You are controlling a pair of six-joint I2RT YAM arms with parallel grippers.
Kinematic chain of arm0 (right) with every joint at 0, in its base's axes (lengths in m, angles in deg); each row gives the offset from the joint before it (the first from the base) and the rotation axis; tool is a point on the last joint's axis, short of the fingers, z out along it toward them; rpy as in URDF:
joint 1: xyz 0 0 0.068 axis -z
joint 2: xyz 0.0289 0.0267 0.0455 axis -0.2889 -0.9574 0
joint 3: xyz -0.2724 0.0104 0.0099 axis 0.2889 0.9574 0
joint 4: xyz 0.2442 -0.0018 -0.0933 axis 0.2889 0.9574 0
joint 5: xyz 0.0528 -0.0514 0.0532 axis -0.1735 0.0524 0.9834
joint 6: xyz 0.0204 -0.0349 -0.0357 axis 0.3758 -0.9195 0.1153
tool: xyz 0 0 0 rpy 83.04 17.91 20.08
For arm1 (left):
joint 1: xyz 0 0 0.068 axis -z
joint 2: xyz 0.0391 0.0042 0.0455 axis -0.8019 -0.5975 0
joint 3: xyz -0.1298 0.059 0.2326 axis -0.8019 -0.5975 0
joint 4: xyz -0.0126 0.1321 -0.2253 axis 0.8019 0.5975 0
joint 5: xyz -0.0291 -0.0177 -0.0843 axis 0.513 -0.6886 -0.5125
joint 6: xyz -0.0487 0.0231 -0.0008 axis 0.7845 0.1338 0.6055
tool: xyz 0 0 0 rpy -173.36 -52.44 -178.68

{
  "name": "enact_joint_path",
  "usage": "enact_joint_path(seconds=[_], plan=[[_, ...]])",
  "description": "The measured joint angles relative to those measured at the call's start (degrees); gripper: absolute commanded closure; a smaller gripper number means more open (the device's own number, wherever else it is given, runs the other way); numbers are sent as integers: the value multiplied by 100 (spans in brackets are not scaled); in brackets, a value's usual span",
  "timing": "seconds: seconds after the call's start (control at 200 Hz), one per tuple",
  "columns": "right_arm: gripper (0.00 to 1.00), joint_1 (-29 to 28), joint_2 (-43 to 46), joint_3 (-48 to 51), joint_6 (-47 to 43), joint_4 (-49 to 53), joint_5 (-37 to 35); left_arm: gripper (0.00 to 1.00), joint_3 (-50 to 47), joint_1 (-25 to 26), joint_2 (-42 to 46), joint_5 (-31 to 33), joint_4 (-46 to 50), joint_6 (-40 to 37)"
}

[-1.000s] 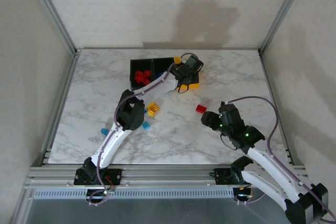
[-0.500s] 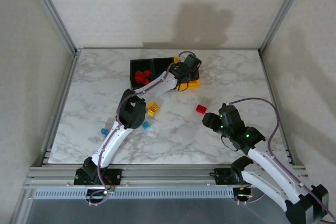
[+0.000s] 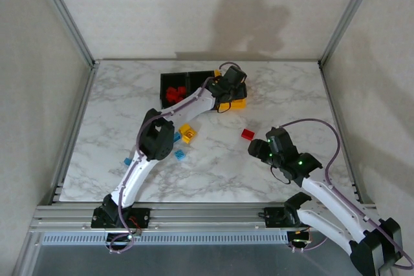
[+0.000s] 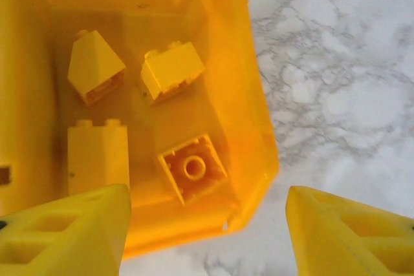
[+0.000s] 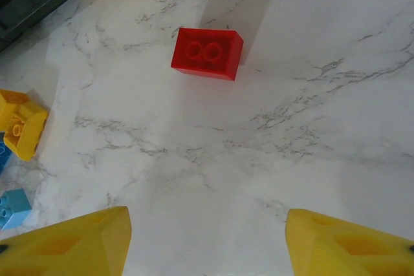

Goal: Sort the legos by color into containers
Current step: Place the lego in the container, then pick up the lego from the center of the table.

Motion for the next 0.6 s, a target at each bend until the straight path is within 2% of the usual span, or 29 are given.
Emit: enact_joint_path(seconds=[0.36, 0.601], plan=[[35, 2, -481, -354, -168, -321, 13, 33, -3314, 175, 3117, -114, -730, -136], [35, 2, -922, -520, -214, -544, 136, 32, -5252, 122, 4310, -20, -841, -142]])
